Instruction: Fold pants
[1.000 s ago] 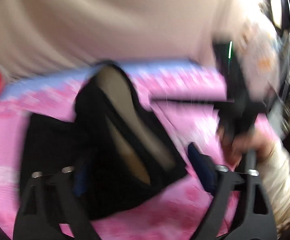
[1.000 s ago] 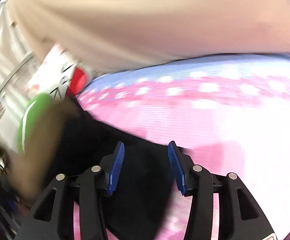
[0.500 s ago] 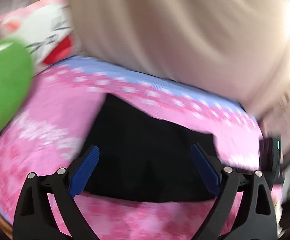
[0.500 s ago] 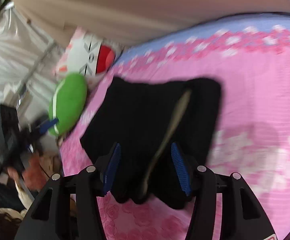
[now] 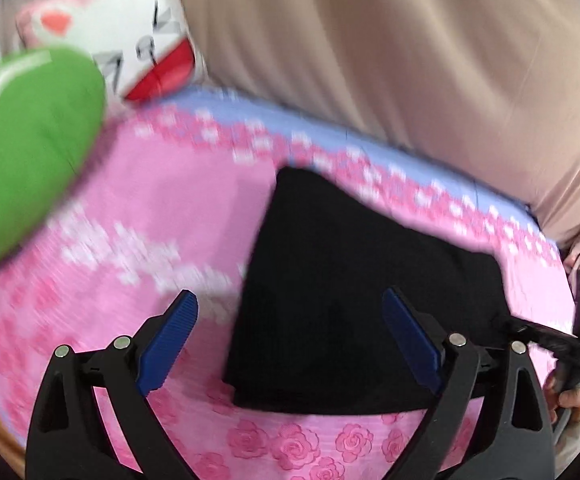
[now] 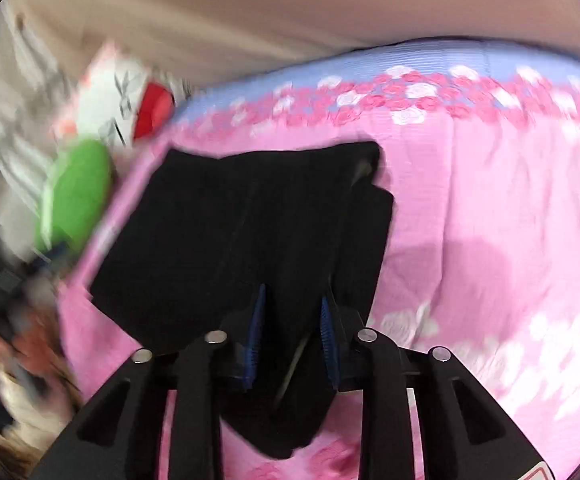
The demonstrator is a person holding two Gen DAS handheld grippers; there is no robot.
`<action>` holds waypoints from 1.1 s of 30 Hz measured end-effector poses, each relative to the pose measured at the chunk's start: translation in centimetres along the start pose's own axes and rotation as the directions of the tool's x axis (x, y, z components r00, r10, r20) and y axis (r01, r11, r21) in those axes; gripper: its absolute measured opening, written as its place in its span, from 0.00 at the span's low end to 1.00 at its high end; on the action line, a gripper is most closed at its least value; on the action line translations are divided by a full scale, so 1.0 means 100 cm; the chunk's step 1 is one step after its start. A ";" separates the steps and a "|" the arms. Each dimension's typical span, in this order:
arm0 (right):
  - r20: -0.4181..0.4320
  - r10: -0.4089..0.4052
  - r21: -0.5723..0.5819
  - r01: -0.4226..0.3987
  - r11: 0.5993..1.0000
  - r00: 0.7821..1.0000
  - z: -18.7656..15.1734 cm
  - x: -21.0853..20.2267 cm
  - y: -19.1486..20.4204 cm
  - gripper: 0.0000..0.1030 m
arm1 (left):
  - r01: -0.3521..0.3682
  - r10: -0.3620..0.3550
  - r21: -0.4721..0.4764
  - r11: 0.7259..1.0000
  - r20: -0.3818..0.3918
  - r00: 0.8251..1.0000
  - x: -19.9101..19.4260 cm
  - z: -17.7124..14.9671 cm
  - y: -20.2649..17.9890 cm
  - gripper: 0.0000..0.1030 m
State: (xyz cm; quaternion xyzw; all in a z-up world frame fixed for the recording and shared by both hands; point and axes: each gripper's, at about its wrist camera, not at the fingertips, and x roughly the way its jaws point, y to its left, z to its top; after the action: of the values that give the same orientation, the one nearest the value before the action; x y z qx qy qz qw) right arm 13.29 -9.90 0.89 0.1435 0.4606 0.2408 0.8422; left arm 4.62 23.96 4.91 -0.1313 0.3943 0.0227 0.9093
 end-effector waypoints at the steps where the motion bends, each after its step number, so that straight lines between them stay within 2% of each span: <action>1: 0.010 -0.018 0.009 0.018 1.000 1.000 -0.003 -0.009 0.002 0.56 | 0.007 -0.007 -0.006 1.000 -0.021 1.000 0.007 -0.006 0.001 0.89; 2: 0.025 -0.043 0.012 0.043 0.999 0.999 -0.006 -0.015 0.004 0.74 | 0.012 -0.012 -0.008 1.000 -0.034 0.999 0.012 -0.009 0.002 0.89; 3: 0.069 -0.067 0.012 0.066 0.998 0.995 -0.011 -0.025 0.006 0.77 | 0.020 -0.021 -0.012 1.000 -0.046 0.999 0.016 -0.012 0.003 0.89; 4: 0.070 -0.061 0.009 0.061 0.998 0.996 -0.014 -0.027 0.008 0.77 | 0.037 -0.038 -0.015 0.999 -0.060 0.997 0.021 -0.015 0.005 0.89; 5: 0.025 -0.037 0.014 0.037 0.999 0.999 -0.018 -0.022 0.007 0.77 | 0.060 -0.061 -0.018 0.998 -0.086 0.994 0.029 -0.018 0.005 0.89; 8: -0.034 0.022 0.078 -0.019 0.997 0.999 -0.026 -0.004 0.002 0.77 | 0.112 -0.122 -0.068 0.991 -0.159 0.980 0.058 -0.027 0.012 0.90; 10: -0.059 0.091 0.157 -0.080 0.984 0.994 -0.030 0.013 -0.006 0.79 | 0.149 -0.156 -0.069 0.986 -0.113 0.981 0.059 -0.029 0.012 0.93; 11: -0.023 0.108 0.172 -0.103 0.980 0.994 -0.031 0.013 -0.006 0.80 | 0.143 -0.149 -0.056 0.988 -0.107 0.983 0.061 -0.029 0.010 0.93; 12: -0.015 0.114 0.176 -0.110 0.978 0.993 -0.031 0.017 -0.005 0.72 | 0.140 -0.144 -0.049 0.989 -0.104 0.984 0.062 -0.028 0.008 0.86; 13: -0.010 0.112 0.167 -0.109 0.980 0.994 -0.029 0.020 -0.002 0.59 | 0.140 -0.145 -0.046 0.989 -0.103 0.984 0.063 -0.028 0.007 0.71; 14: -0.006 0.123 0.165 -0.121 0.979 0.992 -0.027 0.021 -0.001 0.42 | 0.170 -0.176 -0.060 0.984 -0.115 0.978 0.063 -0.026 0.007 0.63; 15: 0.003 0.148 0.175 -0.147 0.974 0.989 -0.024 0.021 -0.001 0.37 | 0.195 -0.205 -0.088 0.977 -0.121 0.971 0.063 -0.023 0.008 0.46; 16: 0.011 0.155 0.173 -0.155 0.973 0.988 -0.022 0.018 -0.001 0.36 | 0.217 -0.230 -0.111 0.970 -0.120 0.966 0.059 -0.021 0.008 0.41; 17: 0.023 0.154 0.167 -0.156 0.974 0.988 -0.020 0.012 0.001 0.33 | 0.217 -0.228 -0.105 0.970 -0.105 0.968 0.050 -0.018 0.003 0.40; 19: 0.066 0.162 0.143 -0.170 0.975 0.985 -0.018 -0.012 0.004 0.32 | 0.203 -0.207 -0.051 0.978 -0.081 0.975 0.035 -0.018 -0.016 0.38; 20: 0.085 0.155 0.132 -0.165 0.977 0.984 -0.019 -0.026 0.004 0.32 | 0.218 -0.218 -0.016 0.976 -0.073 0.973 0.024 -0.022 -0.031 0.38; 22: 0.121 0.111 0.112 -0.125 0.986 0.986 -0.028 -0.059 -0.001 0.32 | 0.264 -0.261 0.017 0.964 -0.094 0.961 0.013 -0.031 -0.049 0.38; 25: 0.124 0.042 0.149 -0.061 0.987 0.991 -0.063 -0.101 -0.027 0.33 | 0.332 -0.321 0.032 0.943 -0.174 0.931 0.012 -0.062 -0.084 0.39; 26: 0.104 0.004 0.169 -0.021 0.985 0.995 -0.081 -0.110 -0.039 0.34 | 0.327 -0.311 0.049 0.944 -0.200 0.929 0.015 -0.077 -0.097 0.40; 27: 0.085 -0.013 0.185 -0.003 0.983 0.996 -0.092 -0.111 -0.046 0.35 | 0.305 -0.285 0.073 0.949 -0.207 0.936 0.016 -0.087 -0.106 0.42; 28: 0.062 -0.026 0.207 0.012 0.978 0.998 -0.105 -0.109 -0.054 0.37 | 0.274 -0.252 0.091 0.957 -0.201 0.947 0.017 -0.095 -0.113 0.49; 29: 0.050 -0.033 0.233 0.021 0.972 0.998 -0.117 -0.106 -0.064 0.43 | 0.232 -0.211 0.104 0.967 -0.177 0.961 0.018 -0.100 -0.117 0.56; 30: 0.062 -0.034 0.250 0.018 0.968 0.998 -0.125 -0.103 -0.070 0.52 | 0.197 -0.181 0.088 0.976 -0.162 0.970 0.019 -0.102 -0.116 0.72; 31: 0.091 -0.023 0.266 -0.002 0.964 0.996 -0.130 -0.103 -0.075 0.54 | 0.179 -0.167 0.061 0.982 -0.166 0.972 0.021 -0.101 -0.112 0.84; 32: 0.108 -0.012 0.283 -0.020 0.959 0.994 -0.132 -0.101 -0.076 0.59 | 0.167 -0.160 0.018 0.986 -0.185 0.970 0.027 -0.102 -0.106 0.88; 33: 0.112 -0.001 0.291 -0.032 0.956 0.994 -0.131 -0.098 -0.078 0.65 | 0.183 -0.181 -0.009 0.983 -0.196 0.964 0.031 -0.101 -0.100 0.91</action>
State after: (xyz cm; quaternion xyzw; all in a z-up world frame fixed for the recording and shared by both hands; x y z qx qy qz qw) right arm -0.16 -21.45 -2.79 0.2831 0.4426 0.1681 0.8340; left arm 0.98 11.51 -1.72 -0.1642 0.4684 -0.0759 0.8648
